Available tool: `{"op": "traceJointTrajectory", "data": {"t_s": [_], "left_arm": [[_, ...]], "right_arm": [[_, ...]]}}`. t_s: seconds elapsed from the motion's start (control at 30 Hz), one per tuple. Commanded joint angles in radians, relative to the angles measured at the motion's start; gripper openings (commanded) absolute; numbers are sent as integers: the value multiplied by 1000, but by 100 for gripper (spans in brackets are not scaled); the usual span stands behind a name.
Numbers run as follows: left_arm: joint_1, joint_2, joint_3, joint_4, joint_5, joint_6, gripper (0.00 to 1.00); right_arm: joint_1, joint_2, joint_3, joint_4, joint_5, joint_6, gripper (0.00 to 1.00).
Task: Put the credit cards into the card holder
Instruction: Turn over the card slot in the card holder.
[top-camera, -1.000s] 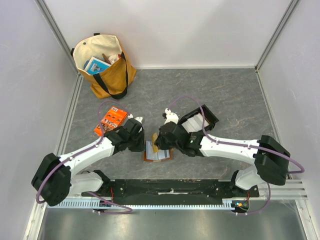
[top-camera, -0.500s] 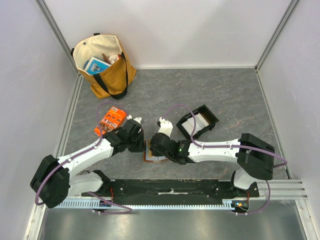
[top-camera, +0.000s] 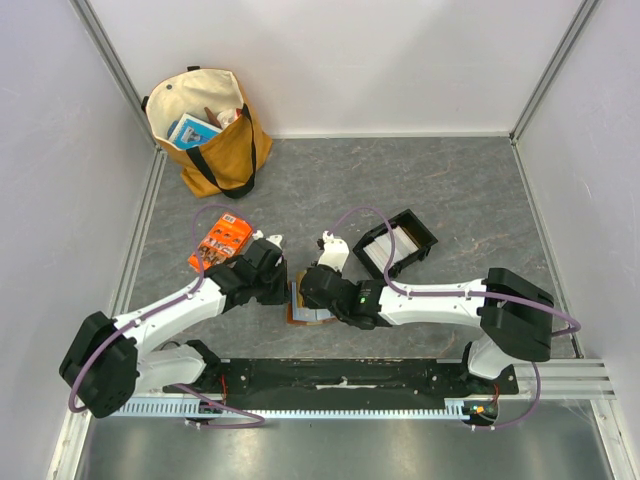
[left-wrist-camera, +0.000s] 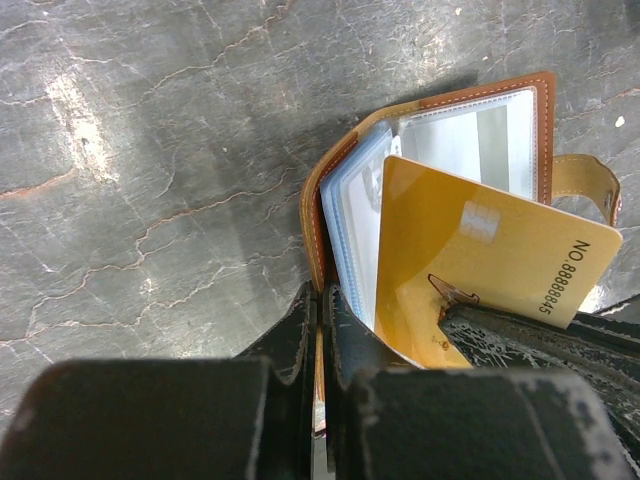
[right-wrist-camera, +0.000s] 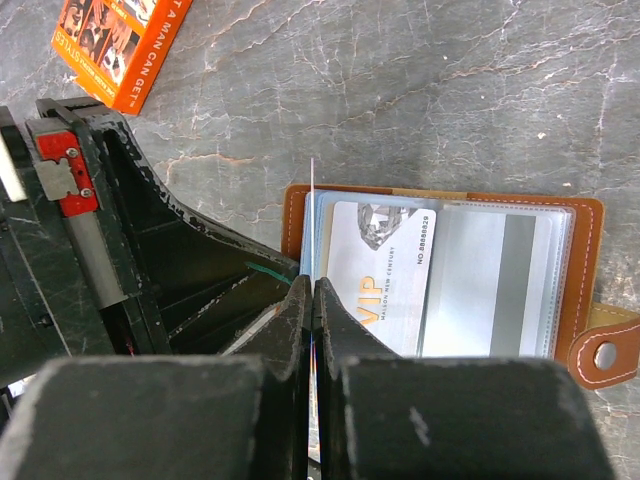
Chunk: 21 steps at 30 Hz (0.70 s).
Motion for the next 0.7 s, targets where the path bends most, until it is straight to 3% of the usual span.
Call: {"op": "traceJointTrajectory", "data": {"t_s": [0.0,0.67], "left_arm": [[-1,-24,-2,26,13,-27,2],[-1,-41,-5,25,17,-33,2]], "right_arm": [[11,6,40,31,47,20,0],[34,55,77,-38,85,5,0]]}}
